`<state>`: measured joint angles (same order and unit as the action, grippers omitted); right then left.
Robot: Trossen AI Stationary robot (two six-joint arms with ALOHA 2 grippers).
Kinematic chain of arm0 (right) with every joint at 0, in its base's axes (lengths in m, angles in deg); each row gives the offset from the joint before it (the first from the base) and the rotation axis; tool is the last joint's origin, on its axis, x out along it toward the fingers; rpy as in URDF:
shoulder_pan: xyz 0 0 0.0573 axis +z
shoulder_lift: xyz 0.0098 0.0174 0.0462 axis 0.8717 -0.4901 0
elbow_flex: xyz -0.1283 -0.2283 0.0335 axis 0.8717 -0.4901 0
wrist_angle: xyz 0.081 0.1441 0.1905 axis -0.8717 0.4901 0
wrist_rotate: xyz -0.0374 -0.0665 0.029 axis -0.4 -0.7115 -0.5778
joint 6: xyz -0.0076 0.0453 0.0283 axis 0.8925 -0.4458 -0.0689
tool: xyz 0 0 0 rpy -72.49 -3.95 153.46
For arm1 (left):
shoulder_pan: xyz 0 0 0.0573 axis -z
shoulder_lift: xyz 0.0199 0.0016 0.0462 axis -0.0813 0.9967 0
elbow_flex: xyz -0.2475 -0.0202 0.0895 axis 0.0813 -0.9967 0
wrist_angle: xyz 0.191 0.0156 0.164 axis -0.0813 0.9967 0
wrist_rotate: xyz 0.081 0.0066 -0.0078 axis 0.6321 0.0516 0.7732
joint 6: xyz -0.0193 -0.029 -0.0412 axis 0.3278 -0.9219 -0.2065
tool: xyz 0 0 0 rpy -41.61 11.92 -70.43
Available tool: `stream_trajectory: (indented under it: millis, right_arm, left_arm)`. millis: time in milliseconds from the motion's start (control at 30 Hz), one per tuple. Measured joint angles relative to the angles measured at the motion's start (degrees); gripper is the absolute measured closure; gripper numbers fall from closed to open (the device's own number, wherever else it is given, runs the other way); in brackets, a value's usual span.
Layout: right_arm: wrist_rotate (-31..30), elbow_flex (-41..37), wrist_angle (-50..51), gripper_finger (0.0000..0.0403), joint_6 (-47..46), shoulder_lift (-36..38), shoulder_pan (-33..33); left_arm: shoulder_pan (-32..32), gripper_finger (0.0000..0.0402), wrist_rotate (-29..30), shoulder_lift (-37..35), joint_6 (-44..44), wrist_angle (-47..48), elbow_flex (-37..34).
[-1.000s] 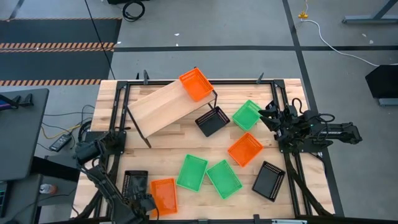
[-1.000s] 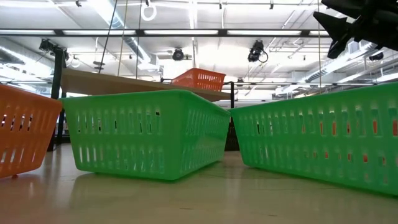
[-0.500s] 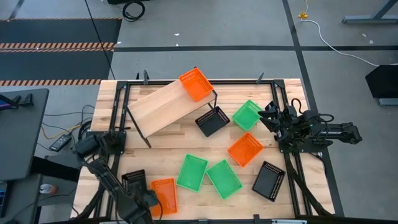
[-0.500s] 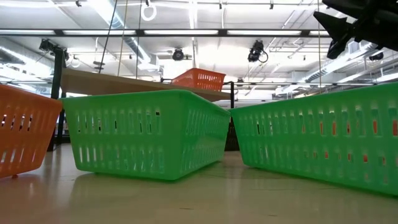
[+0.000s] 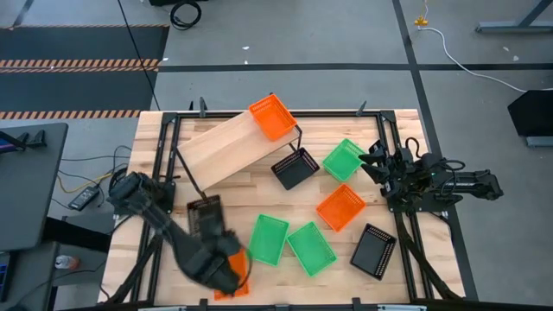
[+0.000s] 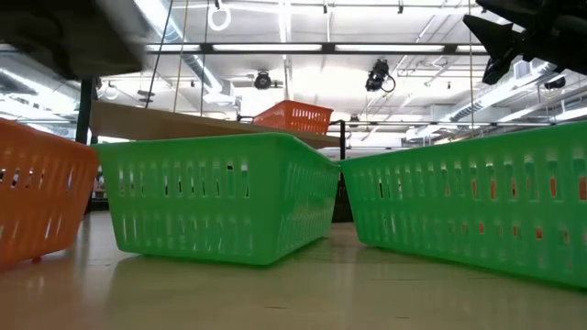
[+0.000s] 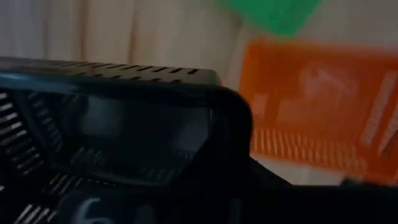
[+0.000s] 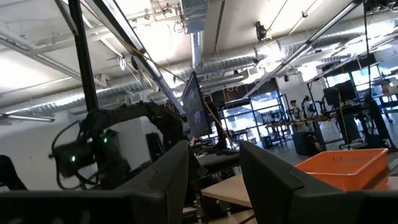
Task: Stack baskets on shelf by color
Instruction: Put the bottom left black basket on the shelf
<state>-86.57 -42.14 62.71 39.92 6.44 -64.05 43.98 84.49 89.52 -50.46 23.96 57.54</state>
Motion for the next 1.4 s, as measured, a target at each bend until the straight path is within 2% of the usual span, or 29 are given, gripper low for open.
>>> stream_trajectory:
  millis: [100, 200, 367, 567, 767, 1033, 1400]
  right_arm:
    - [-0.16, 0.00, -0.05, 0.0251, 0.29, 0.00, -0.03]
    - [-0.44, 0.00, -0.05, 0.0251, 1.17, 0.00, -0.04]
    - [-0.80, 0.00, -0.60, 0.0251, 4.57, 0.00, -0.07]
    - [-4.45, 0.00, -0.53, 0.0251, 7.70, 0.00, -0.07]
    - [-4.72, 0.00, 0.45, 0.0251, 7.37, 0.00, -0.07]
    - [-4.52, 0.00, 2.52, 0.0251, 5.56, 0.00, -0.07]
    - [-2.74, 0.00, 3.47, 0.0251, 3.55, 0.00, -0.07]
  left_arm:
    - [-6.01, 0.0399, 3.58, -0.35, 3.51, -0.20, 1.83]
    - [-13.72, 0.0399, 4.47, -0.78, 4.98, -0.23, 2.19]
    - [-25.72, 0.0399, 2.18, -0.81, 15.56, -0.13, 2.86]
    - [-39.26, 0.0399, 1.02, -0.83, 29.49, -1.03, 5.23]
    - [-50.38, 0.0399, -3.40, -0.83, 34.74, -2.06, 5.51]
    - [-55.23, 0.0398, -6.37, -0.50, 39.67, -10.04, 5.51]
    - [-54.87, 0.0393, -8.83, 1.70, 39.08, -7.27, 5.48]
